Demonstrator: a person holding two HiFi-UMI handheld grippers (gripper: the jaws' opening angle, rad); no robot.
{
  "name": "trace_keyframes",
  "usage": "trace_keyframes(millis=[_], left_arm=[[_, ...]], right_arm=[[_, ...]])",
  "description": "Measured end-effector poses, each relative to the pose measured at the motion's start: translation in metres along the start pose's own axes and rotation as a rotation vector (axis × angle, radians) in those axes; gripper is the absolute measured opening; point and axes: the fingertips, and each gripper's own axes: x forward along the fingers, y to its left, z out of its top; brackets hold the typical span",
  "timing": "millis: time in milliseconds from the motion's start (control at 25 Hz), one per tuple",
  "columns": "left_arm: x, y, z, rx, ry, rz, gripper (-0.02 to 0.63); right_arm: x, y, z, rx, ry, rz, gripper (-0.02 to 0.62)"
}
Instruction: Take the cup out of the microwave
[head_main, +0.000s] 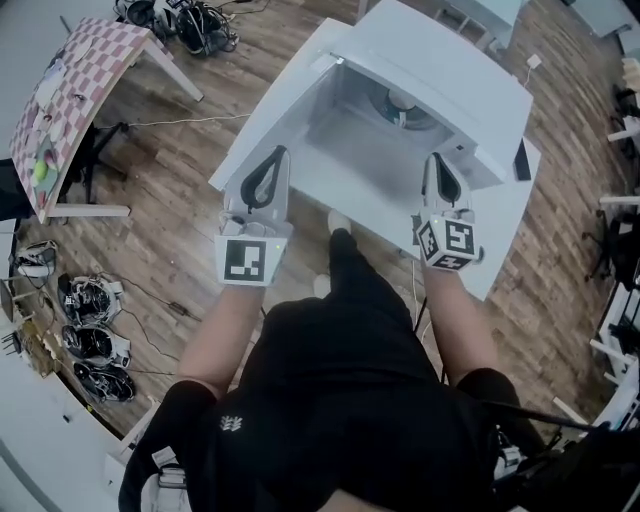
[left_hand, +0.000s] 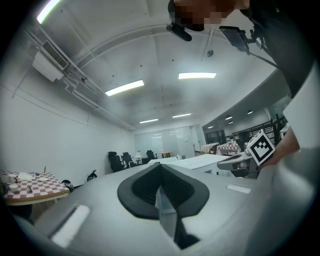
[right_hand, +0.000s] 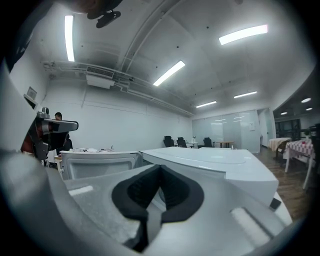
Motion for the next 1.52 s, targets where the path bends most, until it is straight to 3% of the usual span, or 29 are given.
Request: trace_keyframes(millis=[360,640,880,1120,1520], left_arm=[[0.071,-0.011,-0.056,0.063,0.069,-0.078,0.003],[0.105,-0.015,-0.085,0.055,0.092,-0.107,0.003],[0.132,-0.020,-0.104,0.055,0.117,-0.145,0.003],[0.147,-0.020,-0.122,0.014,0.142,-0.154,0.003],[0.174,-0.017,-0.145,0.026,0.188,-0.179,0.003]], right_arm=[[0.070,-0.017,-0.053,0.021,0.051,-0.006,0.000],[0.104,-0.026,-0.083,-0.015,0.064,-0.008,0.000],[0.135,-0.032,-0.103,0.002,0.073,0.014,0.093],[0.163,-0.031,-0.118,0.004,0.105,0.017,0.238],[0.199,-0.038,-0.139,0.013,0.127,0.000,0.340]])
